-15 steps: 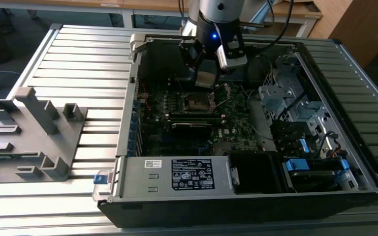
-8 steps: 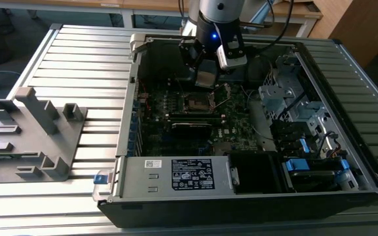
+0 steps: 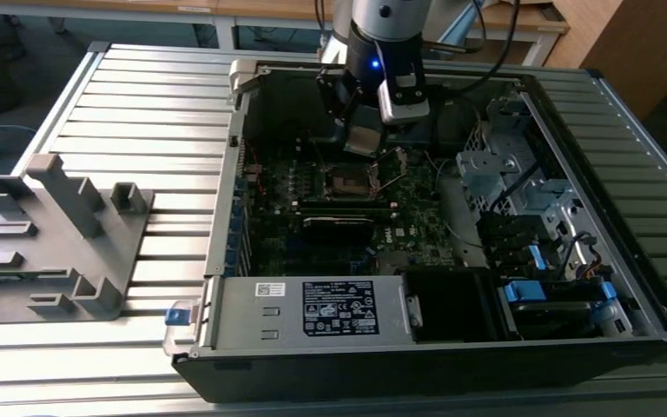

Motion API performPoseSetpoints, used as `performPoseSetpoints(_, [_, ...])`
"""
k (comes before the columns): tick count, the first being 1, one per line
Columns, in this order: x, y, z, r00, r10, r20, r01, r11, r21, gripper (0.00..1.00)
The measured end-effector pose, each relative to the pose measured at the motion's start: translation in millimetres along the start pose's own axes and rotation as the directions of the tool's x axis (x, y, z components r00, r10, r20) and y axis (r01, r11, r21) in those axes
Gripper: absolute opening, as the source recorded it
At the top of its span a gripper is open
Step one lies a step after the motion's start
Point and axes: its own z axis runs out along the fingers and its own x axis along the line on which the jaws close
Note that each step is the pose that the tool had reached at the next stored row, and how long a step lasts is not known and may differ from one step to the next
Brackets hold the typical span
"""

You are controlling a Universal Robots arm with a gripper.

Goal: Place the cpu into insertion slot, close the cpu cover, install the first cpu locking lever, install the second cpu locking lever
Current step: 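Place the cpu into insertion slot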

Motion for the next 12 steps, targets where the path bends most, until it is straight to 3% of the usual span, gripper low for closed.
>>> performPoseSetpoints(9, [0.0, 0.0, 0.0, 0.9999, 0.017, 0.0013, -0.017, 0.9999, -0.0003, 0.54])
performPoseSetpoints(12, [0.0, 0.0, 0.3, 0.9987, 0.051, 0.0040, -0.051, 0.9987, -0.0009, 0.54])
